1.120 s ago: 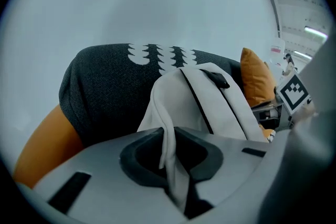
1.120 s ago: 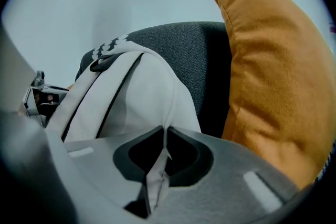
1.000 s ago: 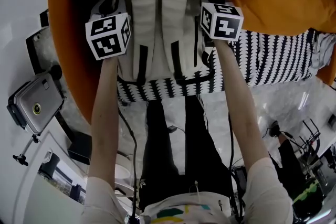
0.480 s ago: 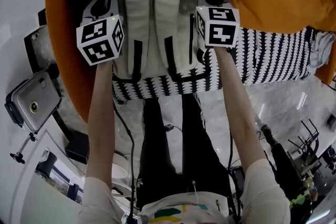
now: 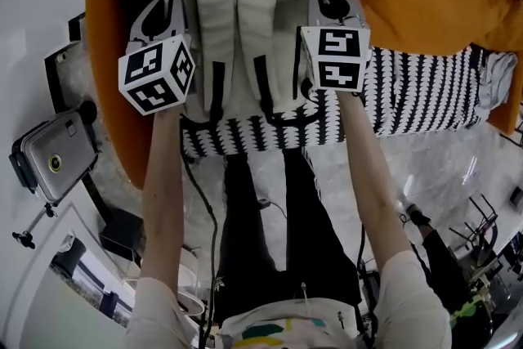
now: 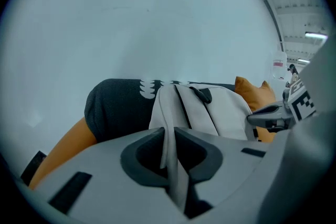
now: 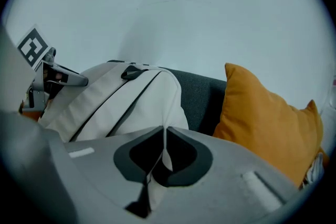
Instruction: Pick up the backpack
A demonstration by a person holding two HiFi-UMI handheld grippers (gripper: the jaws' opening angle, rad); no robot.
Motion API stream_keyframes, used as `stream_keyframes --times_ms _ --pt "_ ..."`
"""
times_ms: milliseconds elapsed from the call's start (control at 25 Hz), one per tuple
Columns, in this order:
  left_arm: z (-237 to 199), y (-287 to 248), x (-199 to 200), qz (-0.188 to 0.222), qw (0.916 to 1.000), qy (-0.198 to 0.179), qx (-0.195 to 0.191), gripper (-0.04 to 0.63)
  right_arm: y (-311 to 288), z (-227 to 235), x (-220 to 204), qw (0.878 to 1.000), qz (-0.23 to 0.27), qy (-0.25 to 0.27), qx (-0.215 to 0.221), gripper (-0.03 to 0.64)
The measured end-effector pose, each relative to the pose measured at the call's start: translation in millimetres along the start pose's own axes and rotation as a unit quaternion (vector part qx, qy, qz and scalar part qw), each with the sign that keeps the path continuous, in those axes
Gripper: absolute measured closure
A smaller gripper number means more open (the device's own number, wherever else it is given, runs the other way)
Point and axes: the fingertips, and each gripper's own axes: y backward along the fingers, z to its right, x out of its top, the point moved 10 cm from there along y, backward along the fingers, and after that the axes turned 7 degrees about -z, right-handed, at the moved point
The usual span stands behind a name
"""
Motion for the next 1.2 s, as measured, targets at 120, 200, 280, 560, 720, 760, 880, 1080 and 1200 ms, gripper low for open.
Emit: stream_keyframes --times_ms 120,200,280,560,720,760,880,1080,1200 --pt "-2.2 21.4 7.2 0.019 0.9998 0.006 0.006 0.548 15.7 -8.3 12.7 1.0 0.016 0.01 -0.004 0.597" --pt "-2.4 36.4 13.9 0.038 0.9991 0.013 0.008 0.549 26.4 -11.4 21.5 0.999 0.032 0.017 -0.008 0.597" --pt "-2.1 51.2 24.6 0.066 0.9975 0.025 0.007 0.549 41.0 -11.7 34.1 0.998 0.058 0.019 -0.016 0.597" --pt "-5.6 108.2 50.1 0.103 0.9928 0.06 0.005 0.548 107.8 -23.1 73.7 0.995 0.1 0.014 -0.026 0.597" --pt "6.0 133.9 66.2 0.118 0.9912 0.061 -0.002 0.548 140.1 -16.0 88.7 0.993 0.106 0.004 -0.04 0.598" --pt "7.9 138.3 74.5 0.124 0.9903 0.063 -0.005 0.549 146.3 -12.3 95.3 0.993 0.111 0.003 -0.046 0.598" --pt "13.4 154.7 116.2 0.153 0.9863 0.059 -0.012 0.549 169.0 1.0 129.9 0.988 0.139 -0.006 -0.068 0.598" --pt "21.8 216.8 201.7 0.211 0.9768 0.034 -0.014 0.549 238.8 14.0 205.8 0.976 0.198 -0.002 -0.092 0.598" --pt "27.9 256.4 256.4 0.25 0.968 0.012 -0.021 0.549 284.3 23.3 254.6 0.965 0.241 0.002 -0.102 0.598"
